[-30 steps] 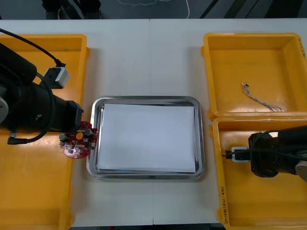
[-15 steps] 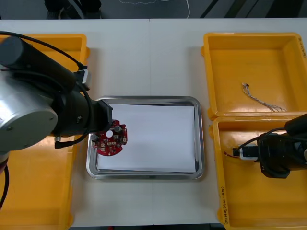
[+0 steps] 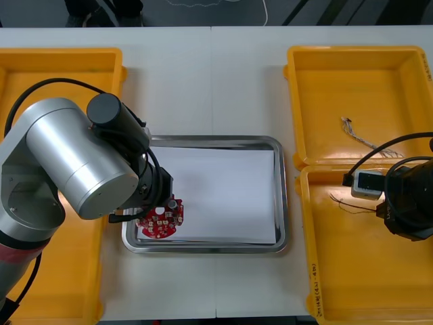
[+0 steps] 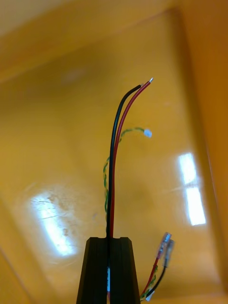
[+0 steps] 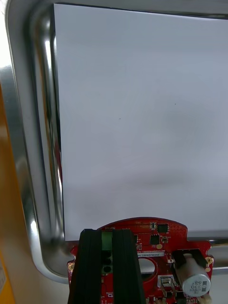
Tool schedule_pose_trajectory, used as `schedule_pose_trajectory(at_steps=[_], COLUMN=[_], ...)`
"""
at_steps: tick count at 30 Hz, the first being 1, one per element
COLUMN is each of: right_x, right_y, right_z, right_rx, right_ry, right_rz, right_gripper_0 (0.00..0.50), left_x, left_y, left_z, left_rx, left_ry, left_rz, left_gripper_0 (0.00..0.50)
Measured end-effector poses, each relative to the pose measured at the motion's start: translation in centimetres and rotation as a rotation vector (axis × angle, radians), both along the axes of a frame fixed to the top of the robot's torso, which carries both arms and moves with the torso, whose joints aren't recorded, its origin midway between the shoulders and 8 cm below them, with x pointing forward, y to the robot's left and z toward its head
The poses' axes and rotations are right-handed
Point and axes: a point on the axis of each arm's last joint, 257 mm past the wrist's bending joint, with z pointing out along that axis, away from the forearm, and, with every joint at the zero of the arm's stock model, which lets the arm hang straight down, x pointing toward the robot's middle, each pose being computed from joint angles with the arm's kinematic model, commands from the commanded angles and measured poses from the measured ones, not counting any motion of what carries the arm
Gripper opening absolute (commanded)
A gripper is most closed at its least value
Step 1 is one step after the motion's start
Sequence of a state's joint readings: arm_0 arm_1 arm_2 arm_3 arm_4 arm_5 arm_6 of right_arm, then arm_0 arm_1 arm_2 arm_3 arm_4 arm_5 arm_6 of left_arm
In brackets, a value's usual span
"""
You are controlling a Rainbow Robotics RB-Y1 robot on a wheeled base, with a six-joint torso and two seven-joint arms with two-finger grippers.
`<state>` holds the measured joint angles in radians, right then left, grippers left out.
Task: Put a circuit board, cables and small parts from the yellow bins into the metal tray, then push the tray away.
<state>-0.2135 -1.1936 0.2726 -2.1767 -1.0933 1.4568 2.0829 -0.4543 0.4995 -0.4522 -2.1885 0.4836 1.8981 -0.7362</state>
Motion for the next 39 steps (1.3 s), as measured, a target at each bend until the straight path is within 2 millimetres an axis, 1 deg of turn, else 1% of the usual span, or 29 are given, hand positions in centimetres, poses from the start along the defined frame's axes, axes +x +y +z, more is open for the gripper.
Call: schedule_pose_trajectory(at_steps=[4, 8, 12, 16, 20, 25, 30, 32, 36, 39], right_x=[-1.3, -2.5, -3.8, -4.5, -4.6, -4.2, -4.0, -3.9, -3.6, -3.4], right_y=[0.9, 1.9, 2.7, 3.0, 3.4, 4.0, 4.9, 5.2, 5.8, 6.2], right_z=[1.4, 2.5, 3.1, 3.5, 3.8, 4.1, 4.2, 4.3, 4.5, 4.7], right_rx=[0.012, 0.053, 0.074, 0.092, 0.152, 0.198, 0.275, 0.295, 0.313, 0.345], right_ry=[0.006, 0.011, 0.017, 0.016, 0.018, 0.016, 0.031, 0.035, 0.032, 0.036], right_rz=[-0.083, -0.246, -0.353, -0.426, -0.587, -0.647, -0.789, -0.814, -0.811, -0.870], right_gripper_0=[0.000, 0.000, 0.000, 0.000, 0.000, 0.000, 0.000, 0.000, 0.000, 0.000], left_x=[0.6, 1.3, 2.2, 2.5, 2.5, 3.2, 3.5, 3.4, 3.2, 3.0], left_y=[-0.4, -0.7, -0.7, -0.8, -0.7, -0.7, -0.5, -0.2, 0.3, 0.4], left_z=[-0.6, -1.0, -1.6, -2.3, -2.9, -3.0, -3.2, -3.6, -4.2, -4.7], left_rx=[-0.012, -0.030, -0.035, -0.016, 0.005, 0.001, 0.001, 0.005, 0.012, 0.013], left_ry=[-0.003, -0.006, -0.015, -0.017, -0.009, -0.025, -0.036, -0.033, -0.025, -0.018], left_rz=[0.001, 0.010, 0.026, -0.002, -0.034, -0.033, -0.024, -0.016, -0.003, 0.003], left_gripper_0=[0.000, 0.000, 0.000, 0.000, 0.000, 0.000, 0.000, 0.000, 0.000, 0.000])
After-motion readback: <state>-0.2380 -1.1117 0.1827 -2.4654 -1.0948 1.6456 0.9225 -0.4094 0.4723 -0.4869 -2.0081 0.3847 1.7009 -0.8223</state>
